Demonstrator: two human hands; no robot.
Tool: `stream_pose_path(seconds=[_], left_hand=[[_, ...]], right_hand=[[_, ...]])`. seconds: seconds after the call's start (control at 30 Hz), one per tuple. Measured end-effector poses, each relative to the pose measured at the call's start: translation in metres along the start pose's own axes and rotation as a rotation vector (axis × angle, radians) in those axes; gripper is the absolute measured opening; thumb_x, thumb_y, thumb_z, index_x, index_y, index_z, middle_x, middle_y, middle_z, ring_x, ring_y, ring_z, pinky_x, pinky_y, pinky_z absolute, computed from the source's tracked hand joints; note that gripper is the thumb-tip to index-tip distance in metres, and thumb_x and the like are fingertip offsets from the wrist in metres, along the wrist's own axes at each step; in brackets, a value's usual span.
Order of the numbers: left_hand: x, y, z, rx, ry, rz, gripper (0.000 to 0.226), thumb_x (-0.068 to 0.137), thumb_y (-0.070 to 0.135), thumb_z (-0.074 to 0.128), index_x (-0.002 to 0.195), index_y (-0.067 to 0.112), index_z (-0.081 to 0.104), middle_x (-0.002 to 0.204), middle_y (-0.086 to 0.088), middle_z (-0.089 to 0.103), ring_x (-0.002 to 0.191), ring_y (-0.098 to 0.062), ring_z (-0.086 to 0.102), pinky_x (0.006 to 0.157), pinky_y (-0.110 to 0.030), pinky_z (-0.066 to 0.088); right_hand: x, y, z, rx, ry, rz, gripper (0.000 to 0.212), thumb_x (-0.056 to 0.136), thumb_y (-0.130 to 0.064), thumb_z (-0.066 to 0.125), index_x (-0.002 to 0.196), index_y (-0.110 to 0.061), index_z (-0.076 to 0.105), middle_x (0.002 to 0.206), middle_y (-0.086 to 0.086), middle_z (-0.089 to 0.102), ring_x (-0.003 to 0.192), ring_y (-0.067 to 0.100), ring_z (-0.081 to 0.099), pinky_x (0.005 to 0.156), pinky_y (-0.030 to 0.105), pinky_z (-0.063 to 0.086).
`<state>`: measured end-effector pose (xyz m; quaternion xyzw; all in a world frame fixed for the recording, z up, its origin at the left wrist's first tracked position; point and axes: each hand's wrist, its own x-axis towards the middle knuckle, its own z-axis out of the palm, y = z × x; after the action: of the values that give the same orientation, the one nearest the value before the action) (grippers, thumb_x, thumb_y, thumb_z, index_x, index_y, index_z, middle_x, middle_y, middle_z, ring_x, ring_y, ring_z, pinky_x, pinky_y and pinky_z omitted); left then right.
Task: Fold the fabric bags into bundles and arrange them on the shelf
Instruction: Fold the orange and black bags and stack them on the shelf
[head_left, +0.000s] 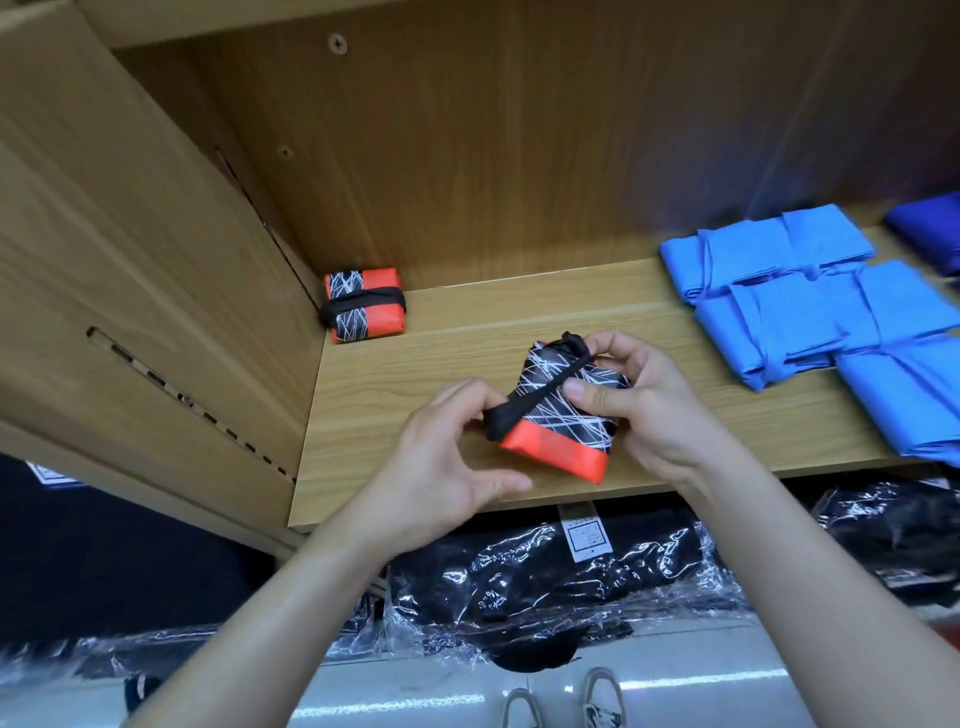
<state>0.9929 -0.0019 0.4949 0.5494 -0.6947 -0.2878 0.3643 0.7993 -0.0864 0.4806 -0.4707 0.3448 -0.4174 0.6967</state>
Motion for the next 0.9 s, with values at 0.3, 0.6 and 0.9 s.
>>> stream_pose_path(seconds=[0.3, 0.6, 0.9], left_hand=[[0.005, 0.003, 0.022, -0.113, 0.432, 0.013, 0.025, 0.070, 0.019, 0.080, 0.074, 0.035, 0.061, 0.075, 0.021, 0.059, 0.069, -0.002, 0.053, 0.057, -0.034, 0.051], [0.010, 0.009, 0.060, -0.503, 0.624, -0.278, 0.040, 0.076, -0.007, 0.076, 0.069, 0.032, 0.072, 0.068, 0.011, 0.069, 0.062, -0.006, 0.060, 0.062, -0.020, 0.051], [0.004, 0.008, 0.036, -0.780, 0.417, -0.337, 0.050, 0.075, 0.000, 0.073, 0.116, 0.021, 0.056, 0.104, -0.002, 0.061, 0.079, -0.009, 0.069, 0.083, -0.032, 0.056]], right_hand=[[-0.005, 0.000, 0.031, 0.274, 0.289, -0.022, 0.028, 0.085, 0.012, 0.058, 0.092, -0.014, 0.054, 0.079, 0.006, 0.067, 0.063, 0.014, 0.065, 0.065, 0.028, 0.056], [-0.004, 0.007, 0.050, 0.457, 0.631, -0.053, 0.033, 0.093, 0.012, 0.048, 0.092, -0.021, 0.053, 0.088, 0.006, 0.062, 0.066, 0.011, 0.062, 0.068, 0.030, 0.051], [-0.002, 0.011, 0.042, 0.106, 0.532, -0.093, 0.026, 0.094, -0.001, 0.050, 0.093, -0.027, 0.051, 0.086, 0.003, 0.059, 0.070, 0.012, 0.055, 0.069, 0.030, 0.043]])
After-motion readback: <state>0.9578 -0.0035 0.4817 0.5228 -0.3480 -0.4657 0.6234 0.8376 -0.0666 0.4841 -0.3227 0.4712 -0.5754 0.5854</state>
